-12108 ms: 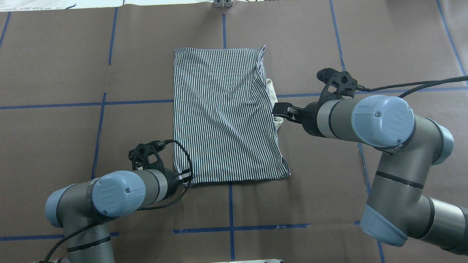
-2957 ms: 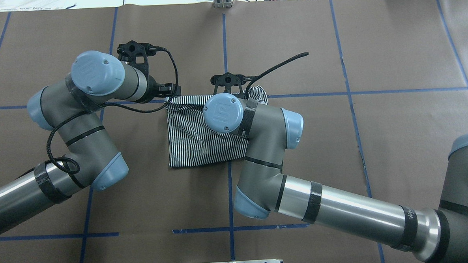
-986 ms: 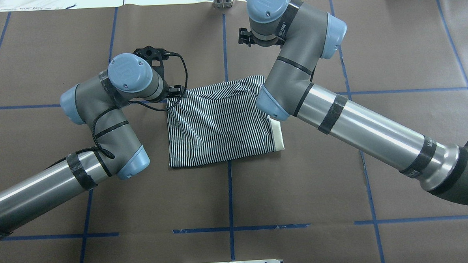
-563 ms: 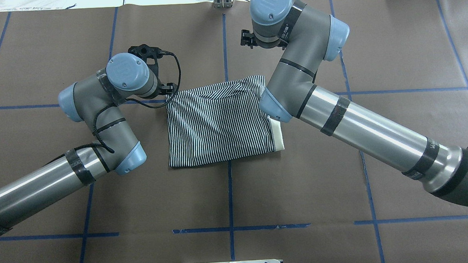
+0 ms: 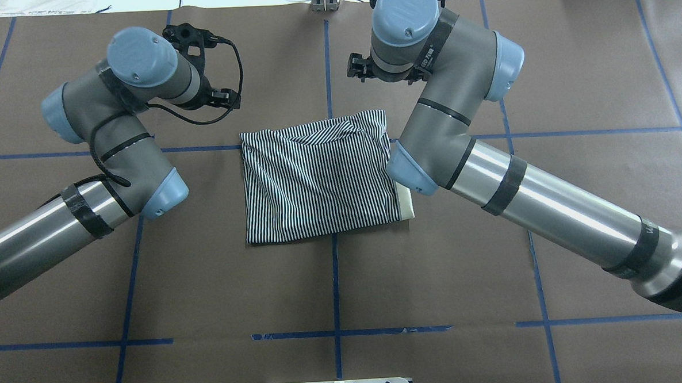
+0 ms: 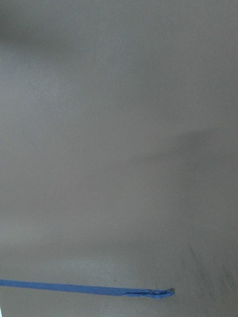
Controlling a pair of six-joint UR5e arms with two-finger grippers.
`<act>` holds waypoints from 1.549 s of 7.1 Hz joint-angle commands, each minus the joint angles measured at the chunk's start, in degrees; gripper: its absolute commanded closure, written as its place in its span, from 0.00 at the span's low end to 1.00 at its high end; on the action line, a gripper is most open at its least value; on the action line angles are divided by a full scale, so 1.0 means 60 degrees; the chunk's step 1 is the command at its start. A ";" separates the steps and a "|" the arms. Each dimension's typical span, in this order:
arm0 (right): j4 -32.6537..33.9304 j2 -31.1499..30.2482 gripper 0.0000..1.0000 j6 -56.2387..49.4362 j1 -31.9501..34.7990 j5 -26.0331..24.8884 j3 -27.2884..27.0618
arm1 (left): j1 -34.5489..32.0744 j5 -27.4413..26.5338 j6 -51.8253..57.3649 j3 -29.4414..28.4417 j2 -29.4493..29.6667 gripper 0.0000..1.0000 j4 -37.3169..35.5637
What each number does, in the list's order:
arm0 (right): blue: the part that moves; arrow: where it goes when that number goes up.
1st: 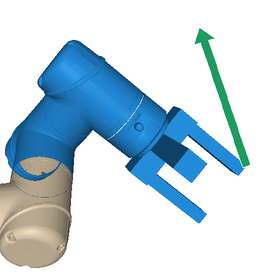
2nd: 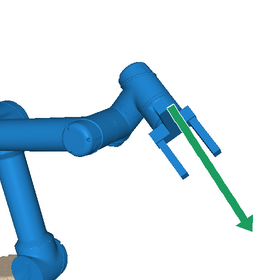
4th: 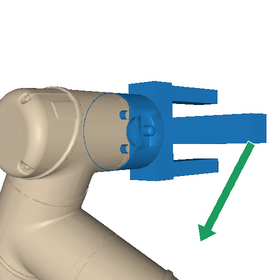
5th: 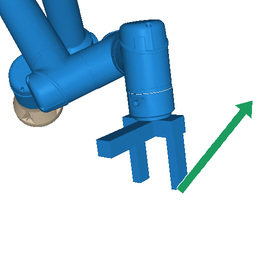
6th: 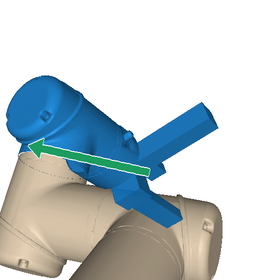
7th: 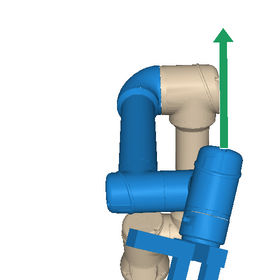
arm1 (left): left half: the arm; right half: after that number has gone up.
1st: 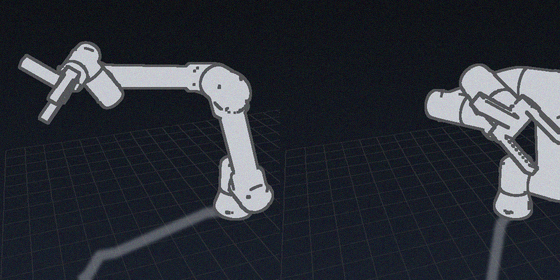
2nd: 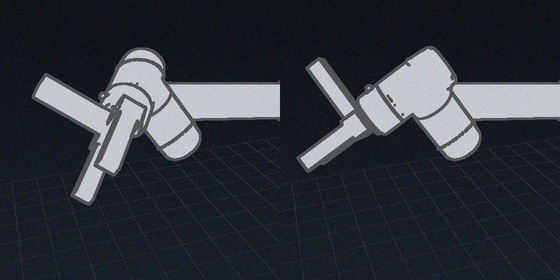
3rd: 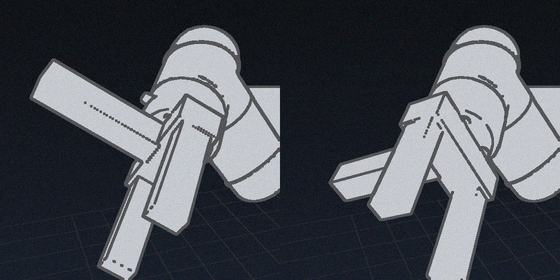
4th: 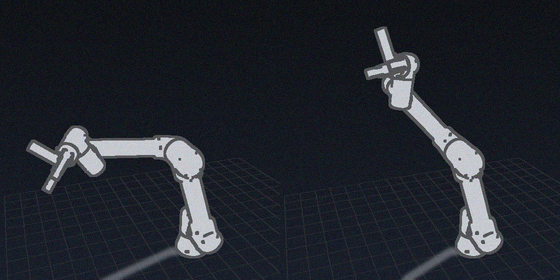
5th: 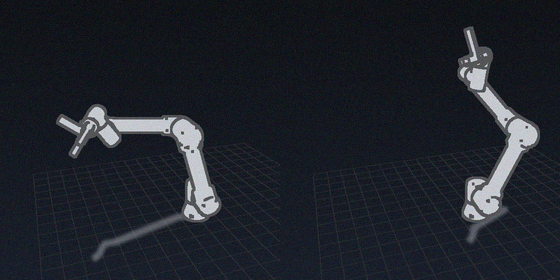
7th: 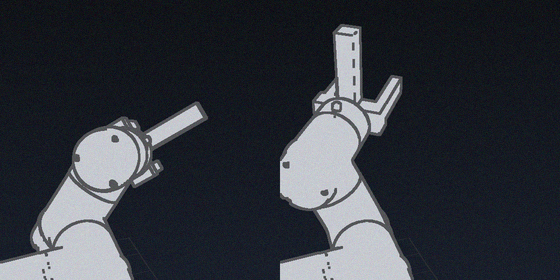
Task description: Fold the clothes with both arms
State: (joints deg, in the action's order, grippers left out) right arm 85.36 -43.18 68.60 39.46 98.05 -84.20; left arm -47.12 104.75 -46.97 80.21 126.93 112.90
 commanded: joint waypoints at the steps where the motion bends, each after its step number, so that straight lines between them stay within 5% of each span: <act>1: 0.0992 -0.1072 0.00 0.0984 -0.1486 -0.0793 -0.2202 | -0.0145 0.0324 0.0210 0.0210 -0.0090 0.00 0.0050; 2: 0.0964 -0.1659 0.00 0.1148 -0.2103 -0.1264 -0.2791 | -0.0145 0.0324 0.0210 0.0210 -0.0090 0.00 0.0065; 4: 0.0905 -0.1680 0.00 0.1647 -0.2811 -0.1808 -0.2578 | -0.0130 0.0324 0.0196 0.0210 -0.0105 0.00 0.0124; 11: 0.0187 -0.1812 0.00 0.1458 -0.2842 -0.2045 -0.1405 | -0.0130 0.0324 0.0152 0.0210 -0.0120 0.00 0.0124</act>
State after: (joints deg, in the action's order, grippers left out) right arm 86.72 -54.22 77.55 22.34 85.81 -92.92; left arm -47.90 106.70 -46.05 81.47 126.21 113.64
